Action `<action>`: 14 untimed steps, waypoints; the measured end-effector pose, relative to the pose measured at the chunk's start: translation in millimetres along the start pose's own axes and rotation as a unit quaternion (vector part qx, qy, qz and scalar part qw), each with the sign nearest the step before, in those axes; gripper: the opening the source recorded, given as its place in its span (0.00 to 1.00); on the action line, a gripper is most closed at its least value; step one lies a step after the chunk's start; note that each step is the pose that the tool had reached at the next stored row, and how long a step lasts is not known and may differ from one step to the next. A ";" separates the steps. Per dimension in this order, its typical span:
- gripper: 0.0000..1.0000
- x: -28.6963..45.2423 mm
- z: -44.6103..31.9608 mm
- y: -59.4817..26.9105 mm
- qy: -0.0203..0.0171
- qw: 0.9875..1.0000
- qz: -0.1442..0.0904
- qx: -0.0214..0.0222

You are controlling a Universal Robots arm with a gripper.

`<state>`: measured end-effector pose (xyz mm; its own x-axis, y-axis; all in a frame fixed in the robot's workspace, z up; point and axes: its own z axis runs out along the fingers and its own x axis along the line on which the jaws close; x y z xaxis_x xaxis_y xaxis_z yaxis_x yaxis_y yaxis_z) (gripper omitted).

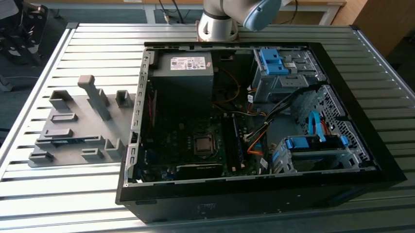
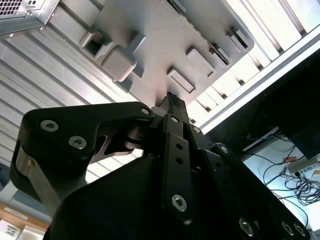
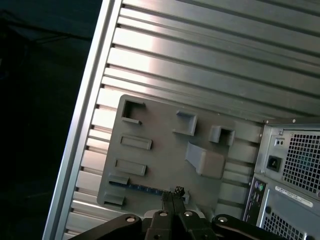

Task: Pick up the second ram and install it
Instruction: 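Pick up the second ram and move it above second insertion slot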

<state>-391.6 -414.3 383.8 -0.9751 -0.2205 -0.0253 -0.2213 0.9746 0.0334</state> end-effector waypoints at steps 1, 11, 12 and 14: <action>0.11 0.0 0.0 0.0 0.000 1.000 -0.001 0.000; 0.11 0.1 0.0 -0.1 0.000 1.000 -0.012 0.000; 0.11 0.0 -0.1 -0.1 0.000 1.000 -0.013 0.000; 0.11 0.1 -0.1 -0.1 0.001 1.000 -0.015 0.000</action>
<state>-391.7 -414.4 383.8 -0.9678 -0.2505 -0.0252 -0.2512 0.9673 0.0334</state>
